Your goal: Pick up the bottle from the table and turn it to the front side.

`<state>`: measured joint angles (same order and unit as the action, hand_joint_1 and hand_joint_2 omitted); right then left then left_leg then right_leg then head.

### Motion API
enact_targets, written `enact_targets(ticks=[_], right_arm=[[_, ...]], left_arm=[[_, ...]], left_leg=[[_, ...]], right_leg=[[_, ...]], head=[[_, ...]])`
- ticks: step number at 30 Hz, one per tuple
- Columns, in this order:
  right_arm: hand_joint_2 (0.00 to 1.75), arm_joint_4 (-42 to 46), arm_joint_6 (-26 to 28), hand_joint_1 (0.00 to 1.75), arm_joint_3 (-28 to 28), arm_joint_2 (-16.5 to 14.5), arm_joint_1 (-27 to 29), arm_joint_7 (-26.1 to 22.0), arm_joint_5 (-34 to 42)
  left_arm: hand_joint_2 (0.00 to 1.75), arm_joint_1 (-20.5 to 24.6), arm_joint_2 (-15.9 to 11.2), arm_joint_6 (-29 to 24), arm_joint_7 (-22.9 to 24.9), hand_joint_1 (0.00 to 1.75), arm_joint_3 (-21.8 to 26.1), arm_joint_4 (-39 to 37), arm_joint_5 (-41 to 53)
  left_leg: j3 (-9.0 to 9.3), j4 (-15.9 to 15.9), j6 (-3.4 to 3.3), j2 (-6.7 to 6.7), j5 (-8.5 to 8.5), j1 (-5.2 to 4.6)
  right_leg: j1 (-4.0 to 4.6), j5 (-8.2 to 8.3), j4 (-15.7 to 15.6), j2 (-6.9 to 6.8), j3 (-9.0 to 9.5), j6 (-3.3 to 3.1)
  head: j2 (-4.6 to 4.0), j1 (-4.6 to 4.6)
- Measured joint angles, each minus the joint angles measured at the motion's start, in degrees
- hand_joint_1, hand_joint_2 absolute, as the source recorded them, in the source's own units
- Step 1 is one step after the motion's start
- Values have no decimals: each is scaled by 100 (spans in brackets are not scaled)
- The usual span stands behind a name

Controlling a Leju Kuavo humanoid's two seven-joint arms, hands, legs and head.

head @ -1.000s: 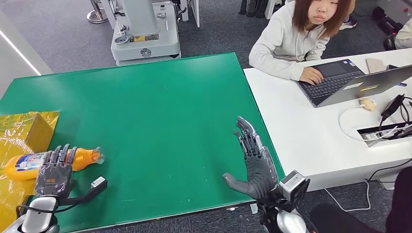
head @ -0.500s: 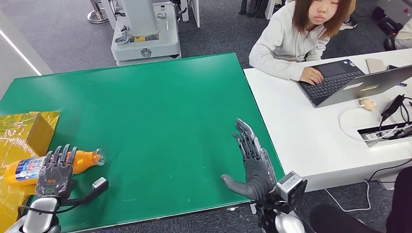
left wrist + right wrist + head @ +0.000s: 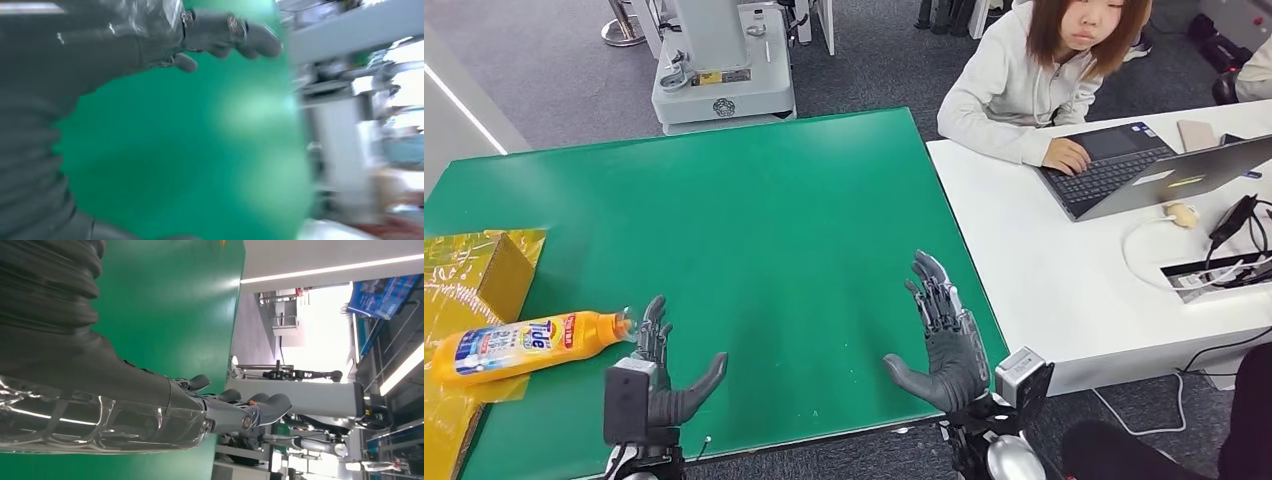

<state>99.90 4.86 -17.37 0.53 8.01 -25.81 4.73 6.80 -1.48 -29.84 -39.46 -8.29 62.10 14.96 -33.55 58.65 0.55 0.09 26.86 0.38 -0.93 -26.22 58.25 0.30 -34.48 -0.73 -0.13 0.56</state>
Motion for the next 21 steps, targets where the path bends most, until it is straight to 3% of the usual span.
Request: enact_targets(ticks=[4, 9, 17, 21], right_arm=[[175, -48, 12, 0, -23, -26, -4, 52, 4], [175, -55, 58, 0, -25, -33, 13, 52, 55], [175, -49, 171, 0, -23, -36, 96, 10, 208], [175, -29, 358, 0, -23, -38, 130, 2, 300]], left_arm=[[175, -215, 217, -182, -45, 0, -350, 961, 86], [175, -251, 316, -166, -54, 0, -787, 1489, -31], [175, -158, 424, -147, -49, 0, -1210, 1758, -322], [175, -59, 466, 172, 52, 0, -1256, 1676, -664]], left_leg=[[0, 0, -1, -5, 1, 3], [4, -1, 1, -5, -1, 6], [6, -1, 2, -5, -2, 6], [7, 0, 1, -5, -2, 6]], right_leg=[[1, -4, 2, -9, 2, 4], [3, -4, 6, -9, 3, 4], [3, -4, 7, -9, 7, 5], [3, -4, 6, -10, 8, 5]], head=[[0, -1], [0, -2], [0, -2], [0, -2]])
